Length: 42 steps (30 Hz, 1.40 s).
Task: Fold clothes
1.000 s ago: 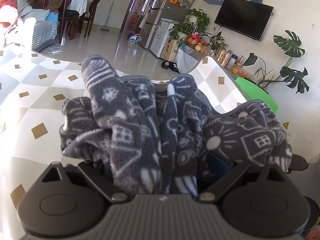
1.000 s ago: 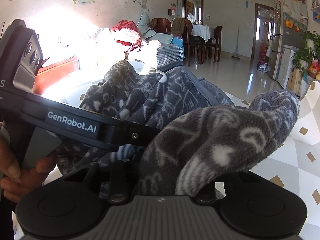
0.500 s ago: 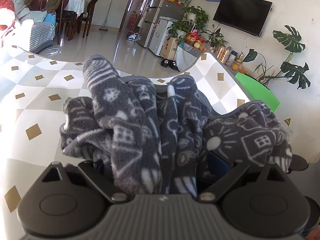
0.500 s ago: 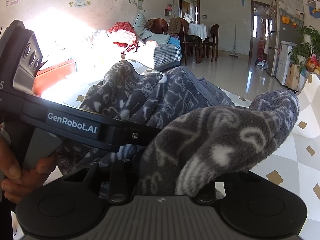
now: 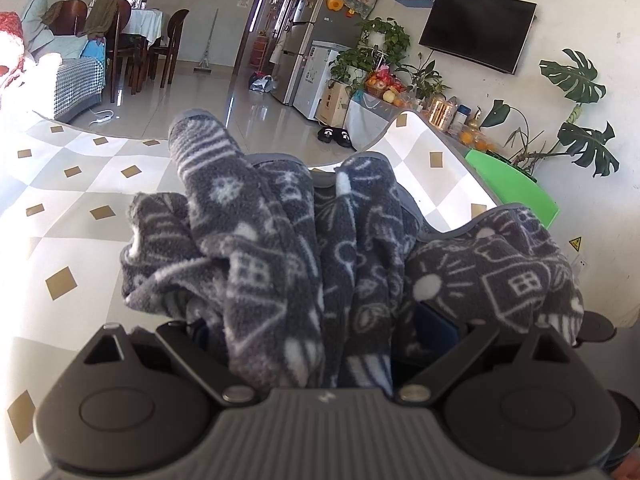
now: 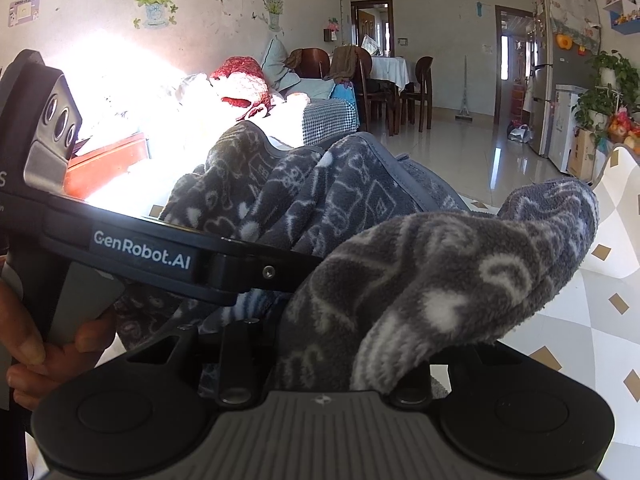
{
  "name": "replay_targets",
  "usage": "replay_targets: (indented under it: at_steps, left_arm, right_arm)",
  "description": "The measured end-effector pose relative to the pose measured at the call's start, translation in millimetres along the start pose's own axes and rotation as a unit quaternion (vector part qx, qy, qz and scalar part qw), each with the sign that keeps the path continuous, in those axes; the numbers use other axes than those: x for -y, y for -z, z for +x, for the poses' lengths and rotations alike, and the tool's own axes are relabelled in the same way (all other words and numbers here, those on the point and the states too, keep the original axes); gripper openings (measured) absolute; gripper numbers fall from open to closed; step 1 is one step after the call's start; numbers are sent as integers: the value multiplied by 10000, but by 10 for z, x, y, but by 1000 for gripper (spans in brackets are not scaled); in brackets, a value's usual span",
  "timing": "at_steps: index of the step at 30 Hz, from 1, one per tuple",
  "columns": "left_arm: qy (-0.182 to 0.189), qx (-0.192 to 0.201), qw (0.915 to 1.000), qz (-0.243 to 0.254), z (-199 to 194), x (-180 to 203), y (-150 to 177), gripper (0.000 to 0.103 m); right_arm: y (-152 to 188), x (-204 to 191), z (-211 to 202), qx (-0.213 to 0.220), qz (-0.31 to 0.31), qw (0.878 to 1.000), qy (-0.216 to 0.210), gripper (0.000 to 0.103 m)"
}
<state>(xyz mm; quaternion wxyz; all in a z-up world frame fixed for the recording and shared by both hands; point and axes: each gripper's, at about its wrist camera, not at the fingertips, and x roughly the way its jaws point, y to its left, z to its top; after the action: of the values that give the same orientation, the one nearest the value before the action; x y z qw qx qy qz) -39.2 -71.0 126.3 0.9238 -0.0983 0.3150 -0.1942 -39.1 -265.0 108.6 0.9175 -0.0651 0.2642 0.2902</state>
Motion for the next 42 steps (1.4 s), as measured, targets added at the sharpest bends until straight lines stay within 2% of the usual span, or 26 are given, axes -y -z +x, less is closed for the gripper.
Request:
replay_targets:
  at_steps: [10, 18, 30, 42]
  left_arm:
    - [103, -164, 9998, -16, 247, 138, -11, 96]
    - [294, -214, 9993, 9, 562, 365, -69, 96]
    - [673, -231, 9971, 266, 1066, 925, -314, 96]
    - [889, -351, 9943, 469, 1654, 1516, -457, 96]
  right_arm:
    - [99, 207, -65, -134, 87, 9999, 56, 36]
    - [125, 481, -157, -216, 180, 9991, 328, 36]
    - [70, 1021, -409, -99, 546, 9947, 860, 36]
    - [122, 1604, -555, -123, 947, 9866, 1323, 37]
